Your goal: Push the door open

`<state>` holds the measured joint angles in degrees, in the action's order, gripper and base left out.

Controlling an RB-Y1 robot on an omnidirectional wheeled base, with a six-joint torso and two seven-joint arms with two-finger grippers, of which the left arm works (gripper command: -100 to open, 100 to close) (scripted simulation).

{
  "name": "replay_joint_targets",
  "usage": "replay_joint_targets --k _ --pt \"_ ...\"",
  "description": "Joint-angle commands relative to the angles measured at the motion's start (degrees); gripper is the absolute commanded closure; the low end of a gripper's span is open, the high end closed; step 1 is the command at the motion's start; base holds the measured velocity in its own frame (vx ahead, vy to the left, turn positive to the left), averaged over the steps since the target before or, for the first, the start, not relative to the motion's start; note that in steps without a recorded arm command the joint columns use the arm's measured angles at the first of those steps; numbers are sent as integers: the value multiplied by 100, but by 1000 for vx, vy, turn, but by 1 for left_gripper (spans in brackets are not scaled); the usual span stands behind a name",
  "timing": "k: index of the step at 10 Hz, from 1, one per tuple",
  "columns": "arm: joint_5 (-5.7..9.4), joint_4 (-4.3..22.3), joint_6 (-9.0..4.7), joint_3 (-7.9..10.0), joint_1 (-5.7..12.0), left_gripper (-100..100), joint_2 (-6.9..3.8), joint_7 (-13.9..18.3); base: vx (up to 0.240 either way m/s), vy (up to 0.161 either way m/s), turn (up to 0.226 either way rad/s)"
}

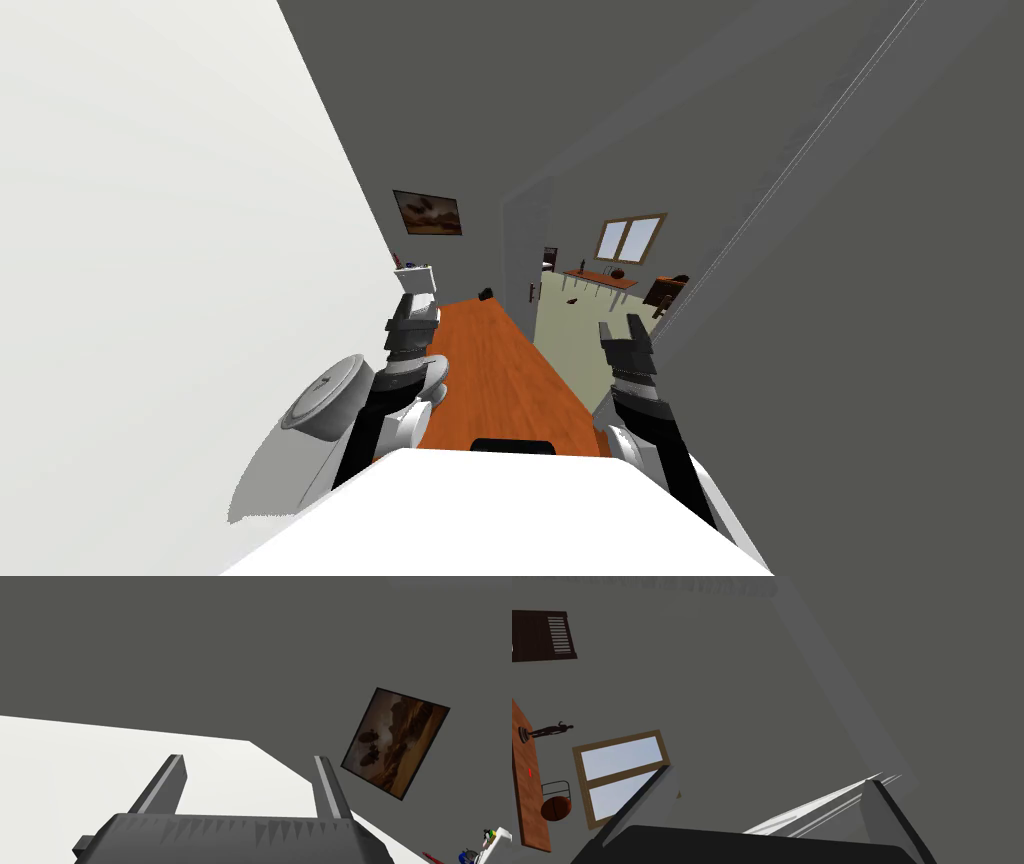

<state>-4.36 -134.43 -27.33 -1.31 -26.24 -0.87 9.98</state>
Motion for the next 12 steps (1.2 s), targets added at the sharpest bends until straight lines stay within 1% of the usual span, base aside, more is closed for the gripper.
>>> replay_joint_targets --k 1,3,5,6,7,8,12 --pt "42 169 -50 -26 32 -100 -66 182 64 12 -132" --pt "93 374 -111 -58 70 -100 -139 403 107 10 -161" --pt "140 564 -168 -88 106 -100 -203 609 116 5 -96" --pt "177 712 -212 -111 134 -100 -251 768 101 6 -179" --pt "195 786 -234 -122 148 -100 -275 848 105 19 -127" --pt "235 949 -282 -148 179 -100 -327 1024 118 24 -154" --pt "327 1319 -392 -205 248 -100 -439 1424 93 15 -112"
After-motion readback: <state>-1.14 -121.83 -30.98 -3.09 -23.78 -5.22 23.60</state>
